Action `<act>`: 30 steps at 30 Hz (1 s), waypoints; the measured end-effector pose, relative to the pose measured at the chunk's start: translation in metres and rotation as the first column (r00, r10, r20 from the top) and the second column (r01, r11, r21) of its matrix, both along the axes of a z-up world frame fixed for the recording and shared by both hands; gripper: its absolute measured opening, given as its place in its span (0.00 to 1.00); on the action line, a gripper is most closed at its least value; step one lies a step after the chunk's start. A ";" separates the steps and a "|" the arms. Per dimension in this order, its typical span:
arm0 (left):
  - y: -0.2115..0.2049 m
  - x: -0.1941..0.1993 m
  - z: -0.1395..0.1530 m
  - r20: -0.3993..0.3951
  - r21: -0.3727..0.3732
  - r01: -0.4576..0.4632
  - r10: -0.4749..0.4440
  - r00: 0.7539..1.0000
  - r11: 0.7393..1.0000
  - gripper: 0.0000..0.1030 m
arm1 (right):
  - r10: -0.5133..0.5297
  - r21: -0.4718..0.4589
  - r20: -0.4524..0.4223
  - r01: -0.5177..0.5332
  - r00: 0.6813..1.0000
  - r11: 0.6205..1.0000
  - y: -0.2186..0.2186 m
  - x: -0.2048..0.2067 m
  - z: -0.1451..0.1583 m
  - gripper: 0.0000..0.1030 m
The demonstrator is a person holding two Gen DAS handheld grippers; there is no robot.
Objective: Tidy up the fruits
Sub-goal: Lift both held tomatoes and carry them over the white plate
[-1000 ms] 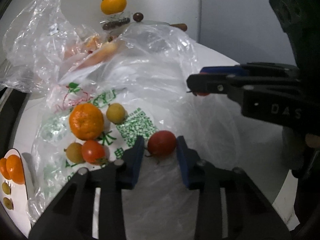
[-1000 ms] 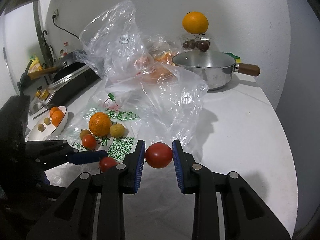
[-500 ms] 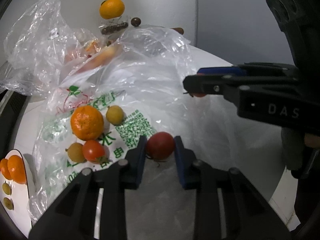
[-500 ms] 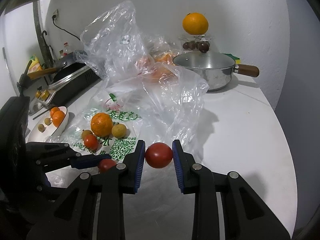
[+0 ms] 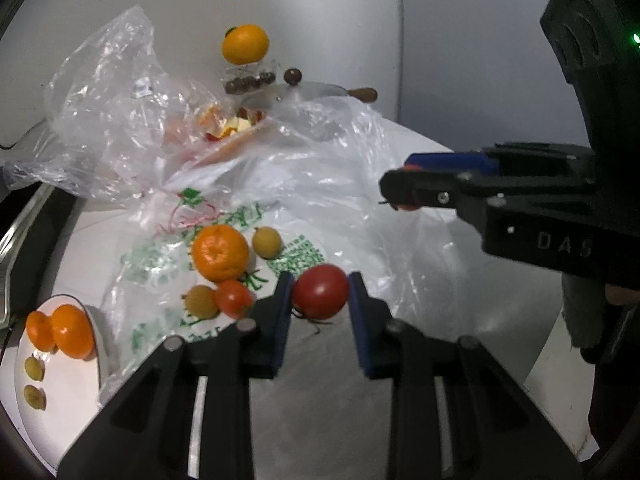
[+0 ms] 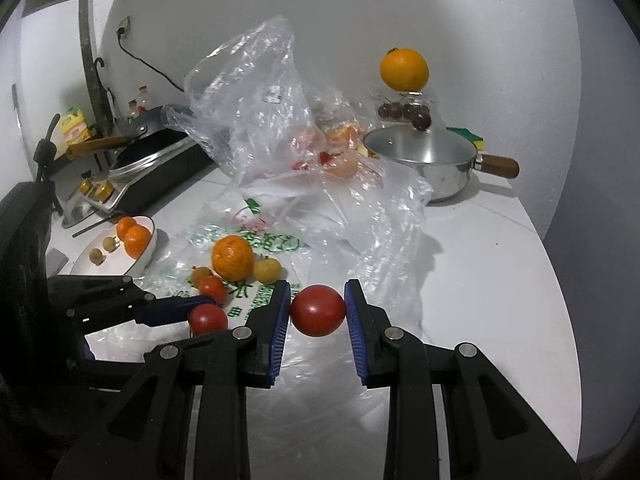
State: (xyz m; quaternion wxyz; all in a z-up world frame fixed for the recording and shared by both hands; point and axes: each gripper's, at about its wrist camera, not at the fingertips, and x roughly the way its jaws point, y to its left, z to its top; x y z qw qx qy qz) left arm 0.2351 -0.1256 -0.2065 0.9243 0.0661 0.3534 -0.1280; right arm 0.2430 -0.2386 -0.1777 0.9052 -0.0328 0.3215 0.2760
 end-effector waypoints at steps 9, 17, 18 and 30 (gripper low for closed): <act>0.018 -0.016 0.013 0.034 -0.018 -0.022 0.023 0.999 1.000 0.27 | 0.017 -0.017 0.023 -0.017 1.000 1.000 0.018 -0.015 0.012 0.29; 0.043 -0.032 0.024 0.062 -0.048 -0.048 0.051 0.997 0.998 0.27 | 0.038 -0.034 0.041 -0.036 0.998 0.999 0.040 -0.026 0.021 0.29; 0.046 -0.033 0.025 0.066 -0.049 -0.051 0.054 0.996 0.998 0.27 | 0.040 -0.035 0.042 -0.039 0.998 0.999 0.042 -0.026 0.022 0.29; 0.091 -0.050 0.029 0.092 -0.082 -0.096 0.104 0.990 0.992 0.27 | 0.074 -0.059 0.044 -0.071 0.996 0.996 0.083 -0.032 0.027 0.29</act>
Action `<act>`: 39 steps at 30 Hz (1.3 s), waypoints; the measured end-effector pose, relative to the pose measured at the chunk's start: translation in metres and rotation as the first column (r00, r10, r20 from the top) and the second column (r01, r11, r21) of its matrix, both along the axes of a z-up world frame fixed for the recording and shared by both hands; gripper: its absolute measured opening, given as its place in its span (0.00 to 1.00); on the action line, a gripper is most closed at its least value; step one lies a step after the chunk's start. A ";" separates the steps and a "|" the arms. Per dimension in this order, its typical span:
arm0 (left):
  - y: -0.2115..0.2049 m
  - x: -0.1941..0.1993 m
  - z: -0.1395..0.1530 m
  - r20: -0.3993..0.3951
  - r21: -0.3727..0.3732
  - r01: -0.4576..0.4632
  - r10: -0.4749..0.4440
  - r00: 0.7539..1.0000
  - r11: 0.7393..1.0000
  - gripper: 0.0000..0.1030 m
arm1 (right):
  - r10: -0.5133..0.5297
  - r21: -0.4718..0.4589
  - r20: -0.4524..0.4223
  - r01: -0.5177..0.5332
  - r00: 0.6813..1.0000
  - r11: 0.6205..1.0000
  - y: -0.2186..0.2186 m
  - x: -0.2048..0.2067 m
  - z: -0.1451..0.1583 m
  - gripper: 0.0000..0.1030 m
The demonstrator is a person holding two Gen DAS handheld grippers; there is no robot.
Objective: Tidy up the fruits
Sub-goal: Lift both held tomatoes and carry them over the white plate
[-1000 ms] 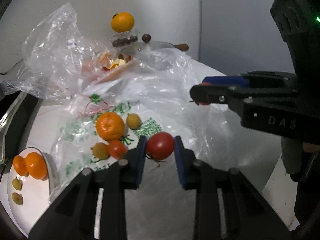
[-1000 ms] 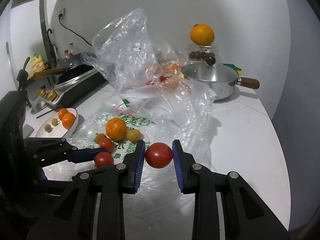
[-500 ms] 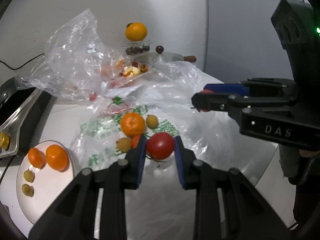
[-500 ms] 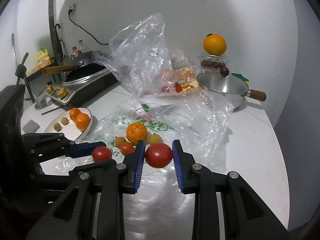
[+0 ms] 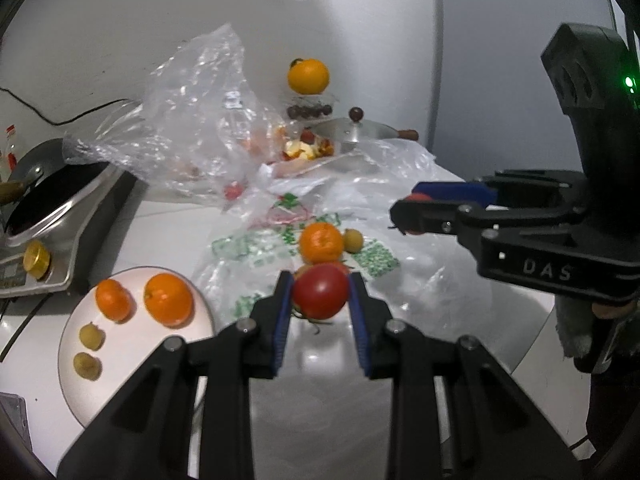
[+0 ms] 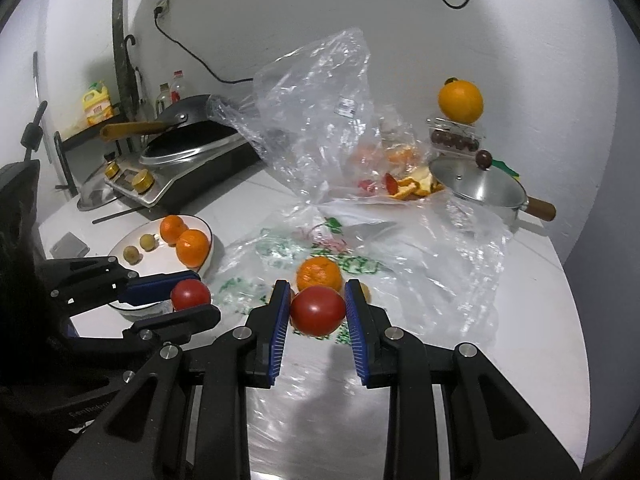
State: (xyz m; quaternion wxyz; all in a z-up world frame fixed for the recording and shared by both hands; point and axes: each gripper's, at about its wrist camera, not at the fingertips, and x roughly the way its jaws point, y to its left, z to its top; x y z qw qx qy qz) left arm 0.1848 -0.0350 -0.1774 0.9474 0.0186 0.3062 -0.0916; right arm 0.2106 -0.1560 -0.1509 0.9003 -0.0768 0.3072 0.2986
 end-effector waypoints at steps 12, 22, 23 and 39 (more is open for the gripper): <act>0.046 -0.010 -0.002 0.021 -0.055 -0.038 0.039 0.999 0.998 0.27 | 0.038 -0.054 0.001 -0.038 0.999 0.998 0.047 -0.004 0.000 0.29; 0.080 -0.021 -0.010 0.038 -0.043 -0.090 0.092 0.995 0.995 0.27 | 0.090 -0.102 -0.006 -0.090 0.996 0.991 0.094 -0.008 -0.004 0.29; 0.085 -0.022 -0.011 0.038 -0.045 -0.097 0.098 0.994 0.994 0.27 | 0.098 -0.107 -0.008 -0.099 0.995 0.989 0.100 -0.008 -0.004 0.29; 0.132 -0.042 -0.030 0.010 -0.049 -0.181 0.182 0.983 0.982 0.27 | 0.190 -0.149 -0.024 -0.191 0.982 0.970 0.163 -0.017 -0.014 0.29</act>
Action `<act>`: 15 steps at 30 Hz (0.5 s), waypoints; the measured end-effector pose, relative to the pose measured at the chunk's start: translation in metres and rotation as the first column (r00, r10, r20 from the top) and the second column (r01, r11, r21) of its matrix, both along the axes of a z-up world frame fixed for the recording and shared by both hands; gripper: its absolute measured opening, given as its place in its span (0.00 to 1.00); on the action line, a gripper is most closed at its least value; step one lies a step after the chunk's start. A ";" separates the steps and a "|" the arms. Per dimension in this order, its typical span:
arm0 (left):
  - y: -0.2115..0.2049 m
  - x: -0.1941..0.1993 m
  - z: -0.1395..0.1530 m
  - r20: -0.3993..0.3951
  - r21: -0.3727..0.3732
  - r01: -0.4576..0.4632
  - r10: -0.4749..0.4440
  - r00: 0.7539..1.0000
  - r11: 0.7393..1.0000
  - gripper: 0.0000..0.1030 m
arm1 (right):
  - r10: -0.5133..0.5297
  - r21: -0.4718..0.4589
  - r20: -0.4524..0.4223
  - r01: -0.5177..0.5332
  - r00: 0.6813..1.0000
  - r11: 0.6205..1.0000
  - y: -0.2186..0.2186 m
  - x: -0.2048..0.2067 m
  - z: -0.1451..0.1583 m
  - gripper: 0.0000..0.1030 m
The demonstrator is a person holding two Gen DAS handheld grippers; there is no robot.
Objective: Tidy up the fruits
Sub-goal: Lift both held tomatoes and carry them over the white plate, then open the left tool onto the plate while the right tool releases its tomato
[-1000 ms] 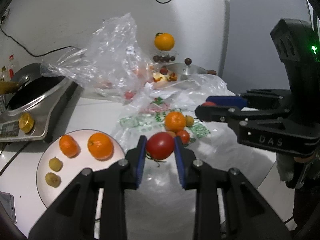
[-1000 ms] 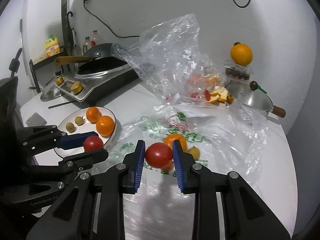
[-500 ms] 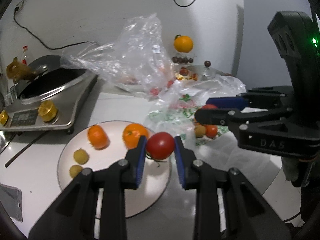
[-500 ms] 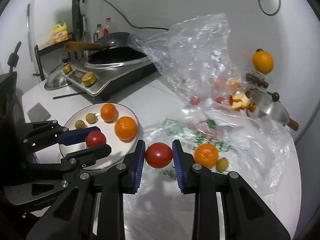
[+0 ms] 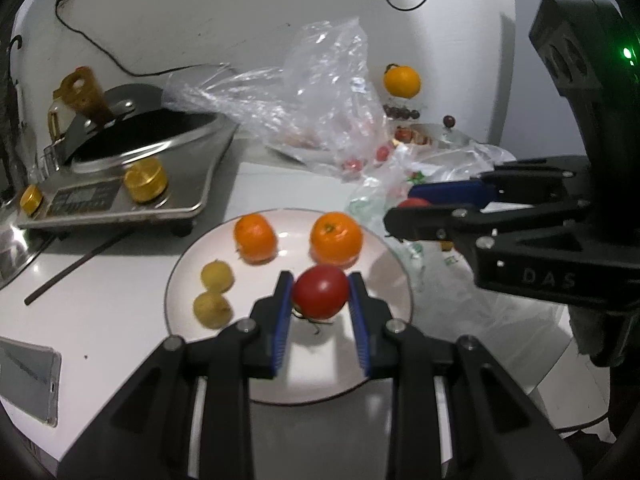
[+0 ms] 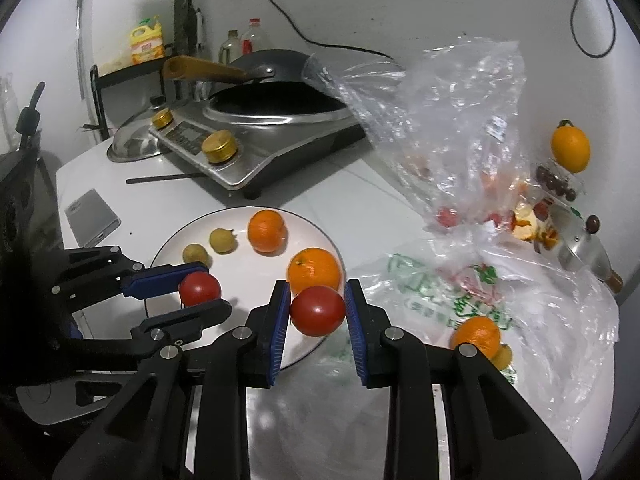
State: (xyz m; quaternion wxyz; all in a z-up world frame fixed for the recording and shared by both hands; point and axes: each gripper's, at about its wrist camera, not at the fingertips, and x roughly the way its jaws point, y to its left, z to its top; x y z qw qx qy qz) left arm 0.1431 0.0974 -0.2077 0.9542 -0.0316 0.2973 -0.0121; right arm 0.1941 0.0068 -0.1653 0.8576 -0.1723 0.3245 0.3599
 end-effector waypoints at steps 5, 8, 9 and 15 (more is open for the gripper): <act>0.011 -0.005 -0.007 -0.010 0.002 -0.026 0.026 1.000 1.000 0.27 | 0.013 -0.009 -0.017 -0.013 1.000 1.000 0.011 -0.003 -0.007 0.29; 0.019 -0.008 -0.009 -0.014 0.002 -0.042 0.042 0.999 0.999 0.27 | 0.021 -0.018 -0.025 -0.021 0.999 1.000 0.018 -0.006 -0.012 0.29; 0.021 -0.009 -0.010 -0.013 0.006 -0.047 0.047 0.999 0.999 0.27 | 0.023 -0.020 -0.028 -0.024 0.999 1.000 0.020 -0.006 -0.013 0.29; 0.033 -0.009 -0.016 -0.038 0.028 -0.071 0.072 0.997 0.997 0.27 | 0.041 -0.035 -0.028 -0.042 0.999 0.999 0.034 -0.015 -0.015 0.29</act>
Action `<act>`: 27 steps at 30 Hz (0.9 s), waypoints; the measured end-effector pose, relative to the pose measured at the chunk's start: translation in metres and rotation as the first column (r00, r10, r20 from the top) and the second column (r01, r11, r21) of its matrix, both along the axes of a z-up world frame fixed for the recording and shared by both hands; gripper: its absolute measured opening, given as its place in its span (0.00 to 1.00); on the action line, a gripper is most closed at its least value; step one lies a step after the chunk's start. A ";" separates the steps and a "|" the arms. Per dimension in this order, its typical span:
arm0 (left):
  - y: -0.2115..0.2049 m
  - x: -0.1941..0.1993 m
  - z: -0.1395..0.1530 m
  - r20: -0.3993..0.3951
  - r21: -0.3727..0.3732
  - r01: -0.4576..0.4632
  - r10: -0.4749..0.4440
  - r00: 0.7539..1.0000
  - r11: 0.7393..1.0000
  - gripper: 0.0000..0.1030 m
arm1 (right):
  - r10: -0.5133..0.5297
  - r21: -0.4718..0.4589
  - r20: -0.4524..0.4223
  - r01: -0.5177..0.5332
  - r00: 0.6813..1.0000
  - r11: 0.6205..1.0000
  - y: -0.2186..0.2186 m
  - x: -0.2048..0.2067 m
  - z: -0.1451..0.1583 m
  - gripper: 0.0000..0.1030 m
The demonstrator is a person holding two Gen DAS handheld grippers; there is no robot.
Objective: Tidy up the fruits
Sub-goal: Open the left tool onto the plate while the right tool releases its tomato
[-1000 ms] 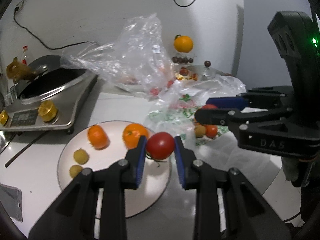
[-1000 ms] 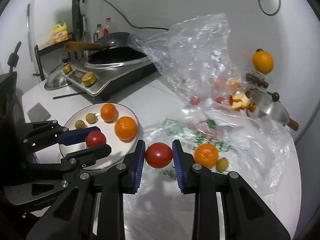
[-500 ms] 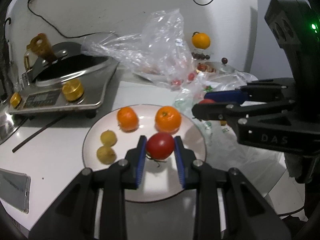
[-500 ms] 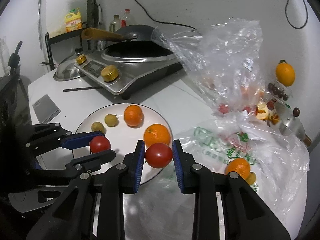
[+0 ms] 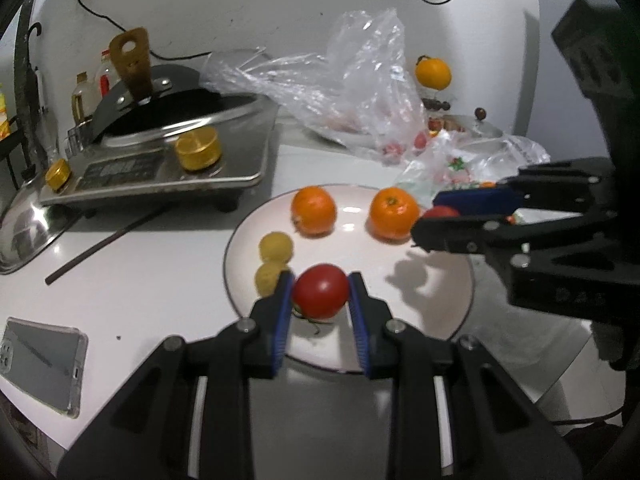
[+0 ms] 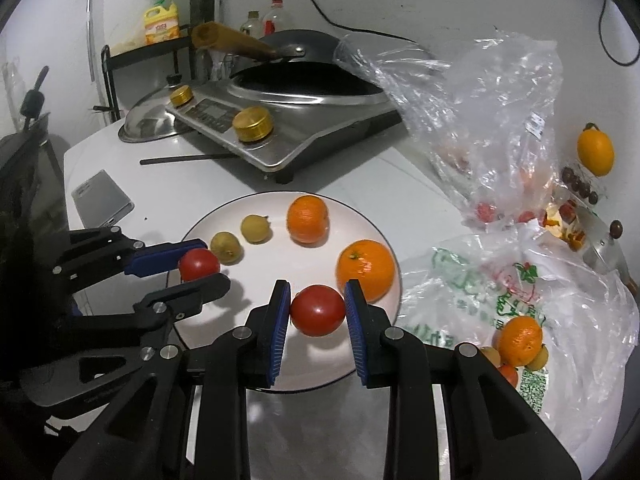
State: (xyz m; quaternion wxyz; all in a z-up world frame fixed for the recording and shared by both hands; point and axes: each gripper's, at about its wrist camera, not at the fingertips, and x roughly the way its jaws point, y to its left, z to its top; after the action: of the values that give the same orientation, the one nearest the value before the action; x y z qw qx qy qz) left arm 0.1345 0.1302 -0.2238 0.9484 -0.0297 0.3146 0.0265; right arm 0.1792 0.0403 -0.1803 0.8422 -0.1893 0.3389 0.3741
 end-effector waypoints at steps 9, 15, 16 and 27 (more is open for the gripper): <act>0.008 0.001 -0.008 -0.029 0.015 0.002 -0.001 1.000 1.000 0.27 | -0.005 -0.005 -0.030 0.005 1.000 1.000 0.008 -0.004 -0.011 0.29; 0.009 0.003 -0.008 -0.031 0.003 0.001 -0.001 1.000 1.000 0.28 | 0.003 -0.001 -0.052 -0.003 0.999 1.000 0.011 -0.004 -0.017 0.29; 0.010 0.003 -0.008 -0.029 -0.007 -0.002 0.001 1.000 1.000 0.28 | 0.004 -0.004 -0.054 -0.005 0.999 1.000 0.012 -0.003 -0.018 0.29; 0.018 -0.004 -0.003 -0.011 -0.020 -0.019 0.018 1.000 1.000 0.33 | 0.028 -0.013 -0.087 -0.030 0.996 0.999 0.023 -0.005 -0.029 0.29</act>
State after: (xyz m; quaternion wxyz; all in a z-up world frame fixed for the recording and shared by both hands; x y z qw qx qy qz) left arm 0.1303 0.1484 -0.2270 0.9460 -0.0422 0.3198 0.0322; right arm 0.1740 0.0633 -0.2092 0.8197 -0.1839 0.3753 0.3917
